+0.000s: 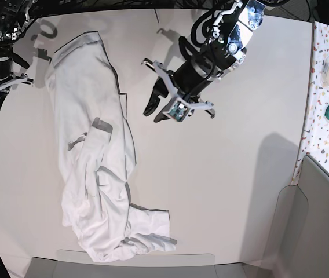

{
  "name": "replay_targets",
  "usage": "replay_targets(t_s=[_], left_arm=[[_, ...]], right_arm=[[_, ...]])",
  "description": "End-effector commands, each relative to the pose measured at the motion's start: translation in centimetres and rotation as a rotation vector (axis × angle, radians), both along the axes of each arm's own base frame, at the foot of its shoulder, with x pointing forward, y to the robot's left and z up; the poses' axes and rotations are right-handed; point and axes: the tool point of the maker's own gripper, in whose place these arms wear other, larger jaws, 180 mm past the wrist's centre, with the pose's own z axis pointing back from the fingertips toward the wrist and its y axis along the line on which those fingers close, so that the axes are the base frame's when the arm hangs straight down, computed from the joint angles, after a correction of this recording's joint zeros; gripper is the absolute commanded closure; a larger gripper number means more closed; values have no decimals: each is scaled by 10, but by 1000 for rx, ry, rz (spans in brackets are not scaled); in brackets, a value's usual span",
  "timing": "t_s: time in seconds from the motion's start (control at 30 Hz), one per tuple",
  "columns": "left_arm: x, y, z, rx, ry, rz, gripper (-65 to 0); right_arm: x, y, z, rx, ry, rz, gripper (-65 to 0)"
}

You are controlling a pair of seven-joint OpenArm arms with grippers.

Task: Layout the t-shirt on the table in an organized manner, then fold the t-shirt properly
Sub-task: 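Lower both arms toward the table, moving the left gripper over the shirt, then grasp the bunched white shirt fabric with the left gripper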

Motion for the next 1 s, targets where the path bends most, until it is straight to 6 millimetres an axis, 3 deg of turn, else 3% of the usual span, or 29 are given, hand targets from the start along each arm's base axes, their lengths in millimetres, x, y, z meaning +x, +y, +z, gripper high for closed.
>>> replay_targets(t_s=[0.0,0.23,0.47,0.67,0.8,0.97], left_arm=[[9,-10,14,-27,-35,-12,-165],[39,-61,2,-15,10,-77,-208],[83,-85,-3,19,25,-79,-298],[111,-114,2,28,45,-92,-327],[130,-113,-18,90,87,-81,-329],[129,-123,-40,147,80,-119,-329]], right_arm=[[8,-2,18,-31,-56,8,0],[6,-8,2,-5,-24,-11,0],[3,-8,-3,-2,-10,-12,0],[3,-8,-3,-2,-8,-12,0],[3,-7,-3,0,-10,-11,0],[3,-7,-4,2,-8,-12,0]])
